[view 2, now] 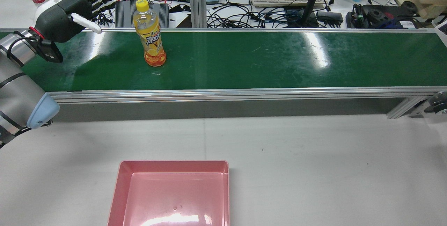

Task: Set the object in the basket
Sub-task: 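Move the left hand over the belt toward the approaching orange-labelled bottle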

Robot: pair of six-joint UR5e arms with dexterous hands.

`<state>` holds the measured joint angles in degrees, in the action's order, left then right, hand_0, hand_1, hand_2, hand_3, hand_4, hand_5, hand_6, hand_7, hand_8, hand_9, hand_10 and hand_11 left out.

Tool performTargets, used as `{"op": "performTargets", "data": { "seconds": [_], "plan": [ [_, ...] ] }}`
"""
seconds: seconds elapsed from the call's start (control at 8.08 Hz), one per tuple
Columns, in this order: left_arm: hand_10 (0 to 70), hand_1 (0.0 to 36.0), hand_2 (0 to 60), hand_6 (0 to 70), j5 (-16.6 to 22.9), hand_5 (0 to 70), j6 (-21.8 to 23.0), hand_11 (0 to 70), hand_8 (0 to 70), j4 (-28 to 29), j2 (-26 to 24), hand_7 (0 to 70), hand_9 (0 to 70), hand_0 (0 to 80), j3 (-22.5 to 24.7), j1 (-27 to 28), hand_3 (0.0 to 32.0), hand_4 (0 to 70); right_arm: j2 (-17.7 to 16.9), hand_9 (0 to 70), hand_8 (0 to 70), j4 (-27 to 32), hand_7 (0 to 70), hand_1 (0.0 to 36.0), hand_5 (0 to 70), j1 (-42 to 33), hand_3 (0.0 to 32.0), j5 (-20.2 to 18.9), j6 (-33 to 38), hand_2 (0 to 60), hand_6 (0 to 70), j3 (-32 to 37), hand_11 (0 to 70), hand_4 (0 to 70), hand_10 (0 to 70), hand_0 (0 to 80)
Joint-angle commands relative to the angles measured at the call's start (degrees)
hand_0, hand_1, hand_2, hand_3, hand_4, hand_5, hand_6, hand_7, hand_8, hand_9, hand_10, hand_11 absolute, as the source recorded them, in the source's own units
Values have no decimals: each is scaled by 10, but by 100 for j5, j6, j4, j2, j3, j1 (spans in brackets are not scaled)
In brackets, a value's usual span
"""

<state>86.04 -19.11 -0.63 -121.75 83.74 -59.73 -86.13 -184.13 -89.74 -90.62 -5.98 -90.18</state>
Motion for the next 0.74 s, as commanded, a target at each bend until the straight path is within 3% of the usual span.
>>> {"op": "performTargets", "data": {
  "seconds": [0.0,0.62],
  "plan": [
    [47,90,0,0,0,218,-23,84,53,1,2,10,41,578,-7,5,0,127,0,0,0,0,0,0,0,0,0,0,0,0,0,0,0,0,0,0],
    [27,88,0,0,-9,199,57,54,48,238,161,5,37,572,81,5,0,113,0,0,0,0,0,0,0,0,0,0,0,0,0,0,0,0,0,0]
  ]
}}
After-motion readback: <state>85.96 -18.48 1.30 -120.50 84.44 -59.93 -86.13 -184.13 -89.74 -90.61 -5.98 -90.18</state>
